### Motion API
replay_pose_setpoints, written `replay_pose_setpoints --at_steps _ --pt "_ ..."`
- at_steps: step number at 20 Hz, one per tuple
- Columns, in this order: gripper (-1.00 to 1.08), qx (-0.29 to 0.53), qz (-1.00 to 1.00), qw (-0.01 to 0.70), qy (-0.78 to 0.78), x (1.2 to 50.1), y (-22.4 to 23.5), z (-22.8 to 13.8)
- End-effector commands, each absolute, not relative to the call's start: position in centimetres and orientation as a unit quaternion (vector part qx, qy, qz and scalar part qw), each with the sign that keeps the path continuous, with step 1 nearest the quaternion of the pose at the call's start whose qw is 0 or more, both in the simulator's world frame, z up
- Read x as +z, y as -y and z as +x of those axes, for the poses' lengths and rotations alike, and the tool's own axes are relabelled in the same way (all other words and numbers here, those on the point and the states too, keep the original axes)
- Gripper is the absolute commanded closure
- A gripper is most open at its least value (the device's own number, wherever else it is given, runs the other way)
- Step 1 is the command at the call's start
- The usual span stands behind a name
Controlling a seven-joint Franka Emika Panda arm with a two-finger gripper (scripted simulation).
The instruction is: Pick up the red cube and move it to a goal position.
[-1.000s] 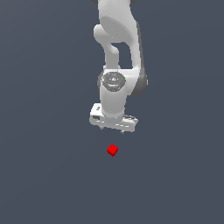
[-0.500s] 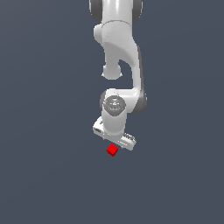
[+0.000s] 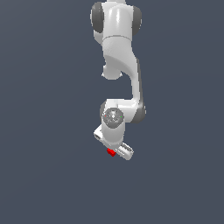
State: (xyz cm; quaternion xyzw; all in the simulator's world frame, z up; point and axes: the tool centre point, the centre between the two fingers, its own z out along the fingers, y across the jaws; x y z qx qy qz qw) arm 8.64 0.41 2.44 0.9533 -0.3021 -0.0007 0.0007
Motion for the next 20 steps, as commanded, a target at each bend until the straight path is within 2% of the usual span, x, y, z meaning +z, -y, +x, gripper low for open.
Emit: replay_pose_setpoints --at_steps 1,5,6,20 --pt "-0.92 0.0 0.951 0.0 0.311 2.1 -0.35 8.95" --pt "-0.92 0.0 0.95 0.0 0.313 2.0 -0.27 9.07" --pt "1.08 0.0 0.95 0.0 0.313 2.0 -0.27 9.07" --pt "1.08 0.0 0.95 0.0 0.313 2.34 -0.31 8.95"
